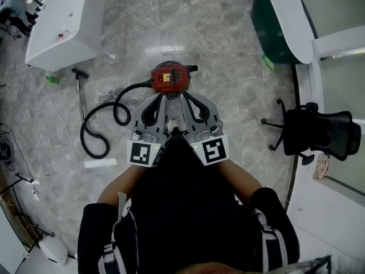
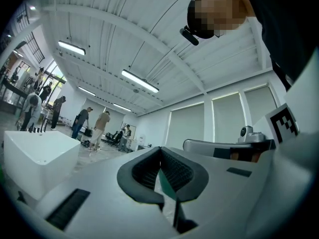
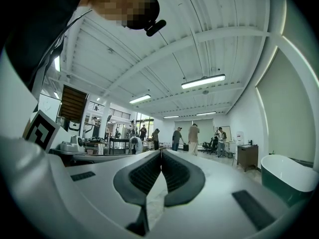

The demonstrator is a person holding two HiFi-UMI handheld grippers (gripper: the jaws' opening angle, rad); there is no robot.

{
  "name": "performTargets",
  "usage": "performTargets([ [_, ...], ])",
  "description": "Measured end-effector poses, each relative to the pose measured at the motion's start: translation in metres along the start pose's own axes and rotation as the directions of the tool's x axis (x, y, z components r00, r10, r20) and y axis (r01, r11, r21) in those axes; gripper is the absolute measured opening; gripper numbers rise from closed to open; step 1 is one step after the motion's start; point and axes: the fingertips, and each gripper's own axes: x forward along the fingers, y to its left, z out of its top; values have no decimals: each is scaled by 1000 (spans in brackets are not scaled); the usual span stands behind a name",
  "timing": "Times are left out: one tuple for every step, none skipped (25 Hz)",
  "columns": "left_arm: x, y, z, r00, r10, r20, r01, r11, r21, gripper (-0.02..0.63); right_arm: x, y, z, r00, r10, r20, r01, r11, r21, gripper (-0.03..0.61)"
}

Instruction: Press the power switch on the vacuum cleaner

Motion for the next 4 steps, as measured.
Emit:
performTargets([
  [-1, 2, 2, 1000, 5, 2, -5, 1000, -2, 18, 1, 2, 0, 1000, 2, 1, -2, 1000, 1, 18],
  [-3, 4, 3, 1000, 5, 6, -5, 1000, -1, 18, 1, 4, 1, 1000, 2, 3, -2, 1000, 2, 18],
  [-4, 4, 4, 1000, 2, 11, -2, 1000, 2, 18, 2, 5, 1, 1000, 2, 6, -2, 1000, 4, 18],
  [-6, 5, 5, 1000, -1, 16, 1, 1000, 5, 18, 2, 7, 2, 1000, 2, 9, -2, 1000, 6, 18],
])
